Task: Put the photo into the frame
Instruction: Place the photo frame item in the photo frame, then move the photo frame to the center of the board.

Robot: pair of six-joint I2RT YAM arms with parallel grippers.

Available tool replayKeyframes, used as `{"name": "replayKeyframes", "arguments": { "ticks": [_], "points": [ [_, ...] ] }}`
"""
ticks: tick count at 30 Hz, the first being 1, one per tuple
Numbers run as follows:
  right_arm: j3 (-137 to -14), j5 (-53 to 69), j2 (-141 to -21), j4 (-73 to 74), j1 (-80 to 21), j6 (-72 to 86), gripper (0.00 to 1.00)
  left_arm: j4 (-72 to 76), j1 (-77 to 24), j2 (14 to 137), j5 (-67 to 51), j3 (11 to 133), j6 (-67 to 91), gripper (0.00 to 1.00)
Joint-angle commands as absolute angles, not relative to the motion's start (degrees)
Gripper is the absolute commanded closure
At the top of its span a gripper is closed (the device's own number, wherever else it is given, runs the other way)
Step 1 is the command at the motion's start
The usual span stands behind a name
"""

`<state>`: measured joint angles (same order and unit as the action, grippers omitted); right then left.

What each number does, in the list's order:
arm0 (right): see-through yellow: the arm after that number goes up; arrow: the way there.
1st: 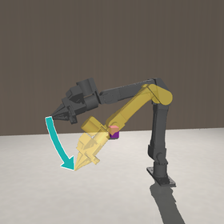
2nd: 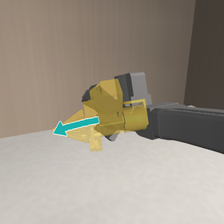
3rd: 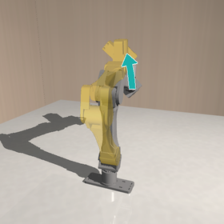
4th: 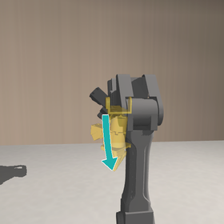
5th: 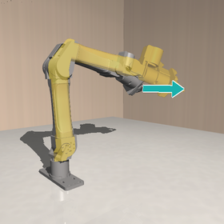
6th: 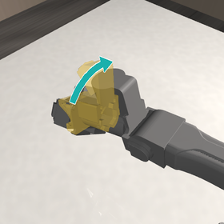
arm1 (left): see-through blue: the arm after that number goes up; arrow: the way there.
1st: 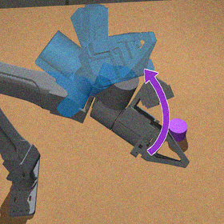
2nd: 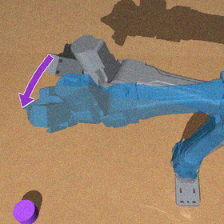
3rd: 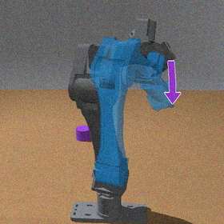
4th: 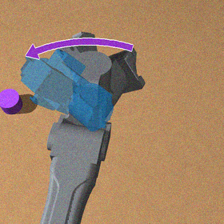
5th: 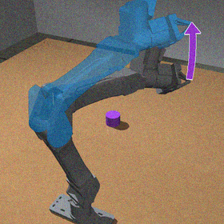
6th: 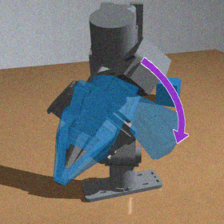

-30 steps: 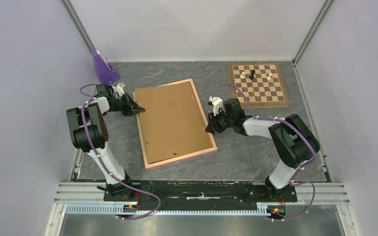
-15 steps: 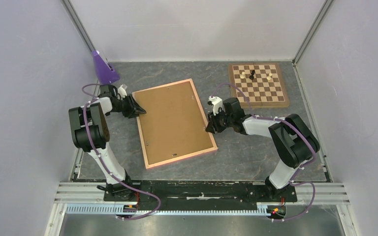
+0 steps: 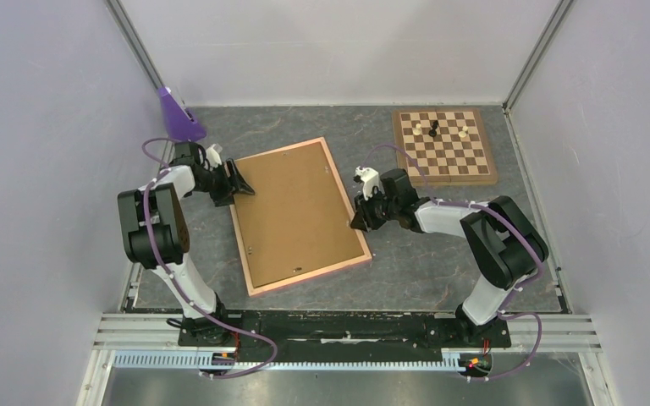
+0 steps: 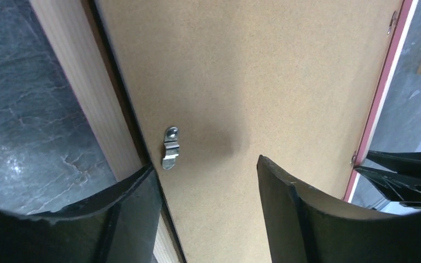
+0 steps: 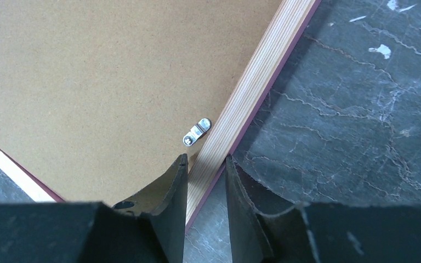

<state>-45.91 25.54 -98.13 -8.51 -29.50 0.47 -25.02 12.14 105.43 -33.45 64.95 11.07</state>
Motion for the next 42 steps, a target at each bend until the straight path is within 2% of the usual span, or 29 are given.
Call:
{"name": "replayKeyframes", "arguments": {
  "ticks": [1, 10, 23, 29, 39, 42],
  "points": [
    [-48.17, 28.83, -97.3, -10.74, -29.84, -0.97, 0.8, -27.77, 12.57, 101.42, -28.21, 65.62, 5.17, 0.24],
    [-47.9, 28.39, -97.31, -10.6, -29.87, -1.18, 0.82, -31.97, 12.48, 99.29, -25.74, 68.24, 3.37, 0.17],
    [-47.31, 28.61, -96.76, -10.84, -29.88, -0.7, 0.82, -35.85, 12.48, 96.31, -19.95, 71.45, 0.28, 0.14],
    [-45.43, 27.67, -94.86, -11.04, -29.8, -0.27, 0.83, -35.34, 12.47, 98.93, -17.54, 70.45, -2.39, 0.14],
    [-39.59, 24.76, -88.03, -10.77, -29.79, -1.01, 0.84, -35.58, 8.99, 104.69, -15.97, 69.87, -4.96, 0.33],
    [-37.56, 23.41, -85.26, -10.57, -29.8, -1.65, 0.84, -35.6, 6.64, 106.17, -15.4, 69.95, -4.71, 0.36]
  ]
}}
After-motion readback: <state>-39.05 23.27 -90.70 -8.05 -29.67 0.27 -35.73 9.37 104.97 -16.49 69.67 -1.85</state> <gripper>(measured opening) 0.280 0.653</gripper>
